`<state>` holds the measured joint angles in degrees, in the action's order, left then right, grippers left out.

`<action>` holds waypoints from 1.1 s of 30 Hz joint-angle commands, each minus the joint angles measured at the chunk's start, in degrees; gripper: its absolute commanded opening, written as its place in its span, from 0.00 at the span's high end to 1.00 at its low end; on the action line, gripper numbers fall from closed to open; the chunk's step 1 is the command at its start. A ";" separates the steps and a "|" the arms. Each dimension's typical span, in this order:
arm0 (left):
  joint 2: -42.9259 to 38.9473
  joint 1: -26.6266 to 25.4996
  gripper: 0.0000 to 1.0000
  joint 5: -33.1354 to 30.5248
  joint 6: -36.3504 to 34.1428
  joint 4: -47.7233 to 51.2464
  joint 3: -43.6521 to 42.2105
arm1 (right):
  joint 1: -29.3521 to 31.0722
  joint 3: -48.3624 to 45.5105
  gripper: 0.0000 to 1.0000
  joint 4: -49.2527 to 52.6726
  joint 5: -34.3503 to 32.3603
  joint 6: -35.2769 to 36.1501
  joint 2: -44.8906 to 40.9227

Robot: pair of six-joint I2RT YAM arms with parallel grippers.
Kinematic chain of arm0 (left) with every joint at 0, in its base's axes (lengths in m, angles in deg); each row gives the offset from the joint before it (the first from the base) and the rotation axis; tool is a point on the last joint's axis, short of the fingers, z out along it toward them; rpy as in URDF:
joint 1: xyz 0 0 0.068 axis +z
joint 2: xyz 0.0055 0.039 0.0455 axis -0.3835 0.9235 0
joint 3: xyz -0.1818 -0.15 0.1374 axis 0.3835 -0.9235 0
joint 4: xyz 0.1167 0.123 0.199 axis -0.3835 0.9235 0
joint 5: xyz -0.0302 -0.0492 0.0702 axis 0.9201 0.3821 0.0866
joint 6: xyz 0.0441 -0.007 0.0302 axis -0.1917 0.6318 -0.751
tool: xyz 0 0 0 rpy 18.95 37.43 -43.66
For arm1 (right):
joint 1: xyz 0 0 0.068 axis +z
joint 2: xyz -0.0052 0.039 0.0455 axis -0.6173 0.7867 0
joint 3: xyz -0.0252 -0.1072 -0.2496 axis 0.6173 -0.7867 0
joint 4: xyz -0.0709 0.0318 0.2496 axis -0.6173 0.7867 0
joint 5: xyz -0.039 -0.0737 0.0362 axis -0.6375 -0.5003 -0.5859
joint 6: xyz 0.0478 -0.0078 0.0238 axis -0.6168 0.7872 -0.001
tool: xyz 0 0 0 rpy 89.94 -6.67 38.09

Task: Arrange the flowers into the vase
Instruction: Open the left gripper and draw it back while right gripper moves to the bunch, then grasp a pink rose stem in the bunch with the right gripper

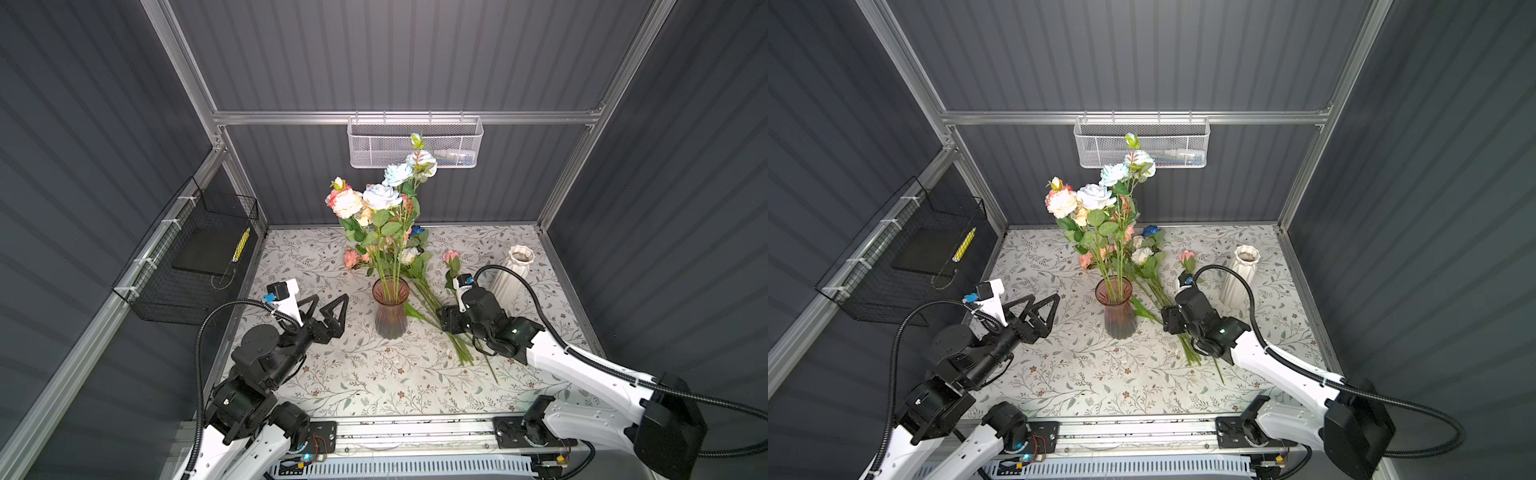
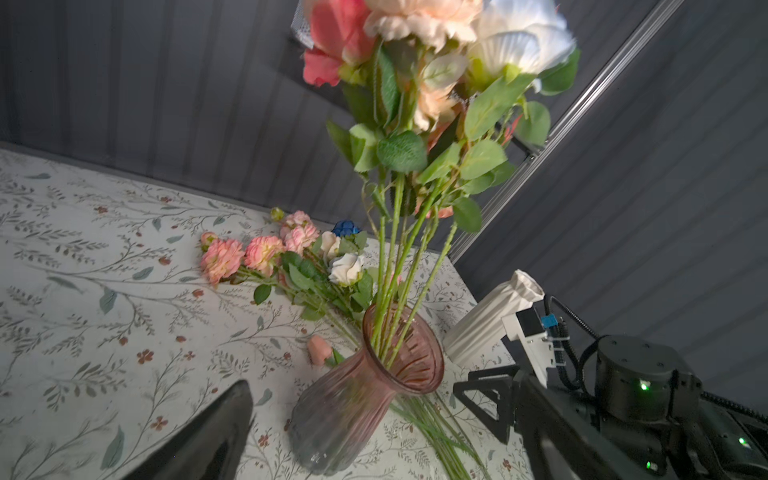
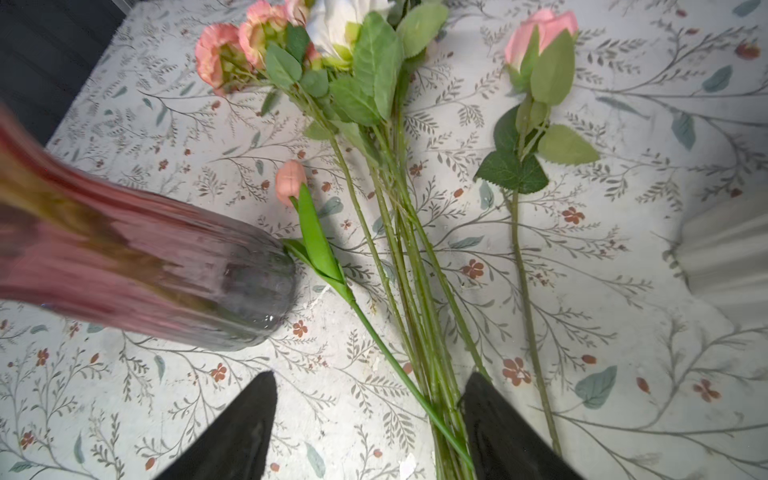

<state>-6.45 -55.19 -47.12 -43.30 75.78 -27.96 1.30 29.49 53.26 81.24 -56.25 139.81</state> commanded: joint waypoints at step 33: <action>-1.35 0.12 0.00 -1.16 0.74 2.98 -1.95 | -13.00 20.66 0.75 3.21 -6.38 5.03 40.32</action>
<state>-7.52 -55.19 -47.51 -42.36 78.49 -30.03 -11.73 50.71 55.91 74.75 -51.00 179.61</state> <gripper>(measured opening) 0.997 0.256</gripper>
